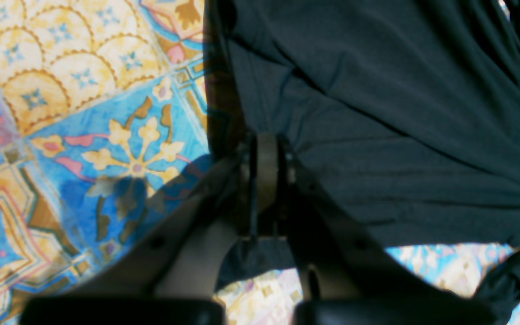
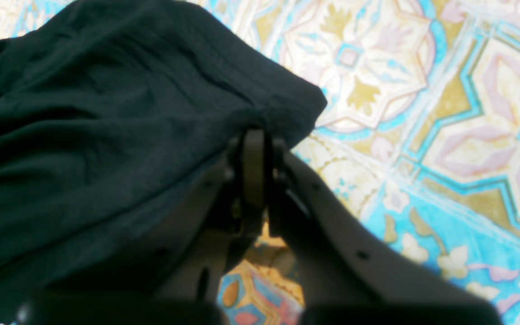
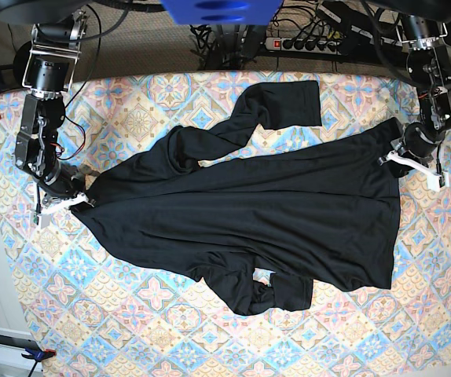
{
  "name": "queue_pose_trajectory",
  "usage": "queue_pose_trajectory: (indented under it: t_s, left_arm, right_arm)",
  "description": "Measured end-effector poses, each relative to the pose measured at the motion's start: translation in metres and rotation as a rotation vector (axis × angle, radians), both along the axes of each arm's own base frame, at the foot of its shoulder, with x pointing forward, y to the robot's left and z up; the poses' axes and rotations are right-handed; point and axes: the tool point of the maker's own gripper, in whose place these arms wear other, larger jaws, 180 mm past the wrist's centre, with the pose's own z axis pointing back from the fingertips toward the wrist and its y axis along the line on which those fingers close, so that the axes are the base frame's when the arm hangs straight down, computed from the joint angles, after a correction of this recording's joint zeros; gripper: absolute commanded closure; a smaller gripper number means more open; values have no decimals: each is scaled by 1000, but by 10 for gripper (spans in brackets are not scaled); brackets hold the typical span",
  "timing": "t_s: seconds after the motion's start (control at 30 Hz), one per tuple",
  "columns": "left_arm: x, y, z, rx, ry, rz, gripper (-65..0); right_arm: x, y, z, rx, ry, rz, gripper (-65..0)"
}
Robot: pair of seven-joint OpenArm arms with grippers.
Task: Layout the t-shirt on the table in an organized manner, then fold the t-shirt properly
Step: 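Pull the shirt edge with the left gripper toward the left arm's base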
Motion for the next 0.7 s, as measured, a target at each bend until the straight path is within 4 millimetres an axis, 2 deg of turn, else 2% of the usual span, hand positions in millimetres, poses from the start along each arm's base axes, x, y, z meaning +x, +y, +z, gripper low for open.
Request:
queue_pose_trajectory:
  t_s: [0.17, 0.43, 0.6, 0.7]
  left_arm:
    - [-3, 4, 9, 44, -10, -23, 0]
    - [-17, 15, 10, 93, 26, -46, 0]
    - [-34, 16, 2, 114, 76, -68, 0]
    - [-36, 25, 5, 151, 93, -85, 0]
  right_arm:
    - [0, 0, 0, 1, 0, 0, -5]
    - [-1, 1, -1, 3, 4, 0, -5]
    - [-1, 0, -1, 1, 4, -1, -5]
    - [-1, 0, -1, 1, 3, -3, -5]
